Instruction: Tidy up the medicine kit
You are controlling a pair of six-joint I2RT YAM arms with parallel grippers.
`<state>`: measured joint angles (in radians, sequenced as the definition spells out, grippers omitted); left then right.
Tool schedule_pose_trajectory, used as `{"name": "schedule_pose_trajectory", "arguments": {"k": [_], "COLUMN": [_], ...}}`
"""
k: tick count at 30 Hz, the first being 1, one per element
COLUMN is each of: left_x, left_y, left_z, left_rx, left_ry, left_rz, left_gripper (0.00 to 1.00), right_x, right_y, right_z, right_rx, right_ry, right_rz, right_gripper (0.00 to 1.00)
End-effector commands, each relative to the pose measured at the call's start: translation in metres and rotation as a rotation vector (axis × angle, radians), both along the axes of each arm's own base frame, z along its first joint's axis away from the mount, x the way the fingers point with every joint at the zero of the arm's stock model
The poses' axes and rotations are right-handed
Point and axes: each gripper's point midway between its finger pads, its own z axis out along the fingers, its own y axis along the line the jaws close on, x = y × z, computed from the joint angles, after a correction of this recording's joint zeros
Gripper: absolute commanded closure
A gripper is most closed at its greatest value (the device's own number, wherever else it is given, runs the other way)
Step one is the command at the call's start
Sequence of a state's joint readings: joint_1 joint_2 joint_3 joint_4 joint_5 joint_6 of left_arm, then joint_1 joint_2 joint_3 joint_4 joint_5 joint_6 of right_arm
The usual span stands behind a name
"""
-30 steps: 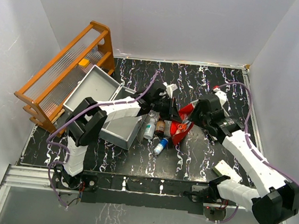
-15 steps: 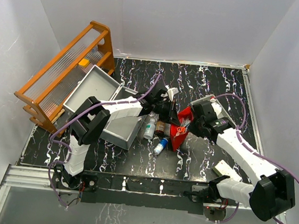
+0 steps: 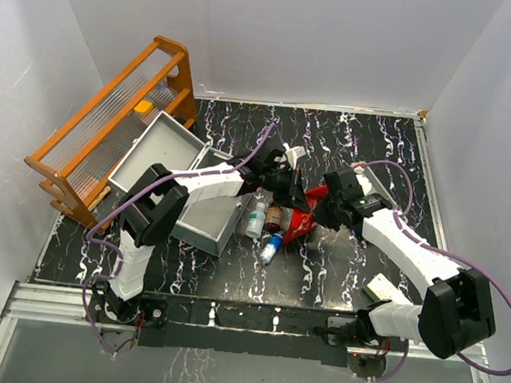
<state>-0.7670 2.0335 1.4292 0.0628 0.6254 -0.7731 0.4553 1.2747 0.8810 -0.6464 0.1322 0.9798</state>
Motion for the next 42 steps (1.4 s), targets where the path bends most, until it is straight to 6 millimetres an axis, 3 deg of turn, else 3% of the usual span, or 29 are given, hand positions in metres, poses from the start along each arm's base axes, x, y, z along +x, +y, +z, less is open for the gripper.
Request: {"name": "schedule_pose_trajectory", "arguments": {"k": [1, 13, 20, 25, 30, 37, 42], "left_x": [-0.009, -0.006, -0.013, -0.031, -0.033, -0.026, -0.028], "left_y": [-0.007, 0.004, 0.033, 0.051, 0.065, 0.079, 0.088], "left_z": [0.03, 0.064, 0.076, 0.069, 0.064, 0.037, 0.03], "left_rx": [-0.074, -0.056, -0.063, -0.039, 0.013, 0.156, 0.191], "left_ry": [-0.008, -0.135, -0.183, -0.192, -0.244, -0.181, -0.137], "left_rz": [-0.059, -0.122, -0.133, -0.161, -0.137, -0.065, 0.017], "left_gripper": [0.98, 0.59, 0.44, 0.41, 0.39, 0.41, 0.44], "right_x": [0.025, 0.012, 0.013, 0.016, 0.019, 0.02, 0.021], "right_y": [0.011, -0.008, -0.007, -0.003, 0.0, 0.002, 0.004], "right_z": [0.027, 0.036, 0.036, 0.041, 0.044, 0.041, 0.044], "right_rx": [0.082, 0.081, 0.106, 0.147, 0.163, 0.168, 0.18], "right_ry": [-0.094, -0.129, -0.141, -0.163, -0.164, -0.159, -0.173], "right_rz": [-0.07, -0.16, -0.184, -0.198, -0.2, -0.197, -0.188], "right_gripper": [1.0, 1.0, 1.0, 1.0, 1.0, 1.0, 1.0]}}
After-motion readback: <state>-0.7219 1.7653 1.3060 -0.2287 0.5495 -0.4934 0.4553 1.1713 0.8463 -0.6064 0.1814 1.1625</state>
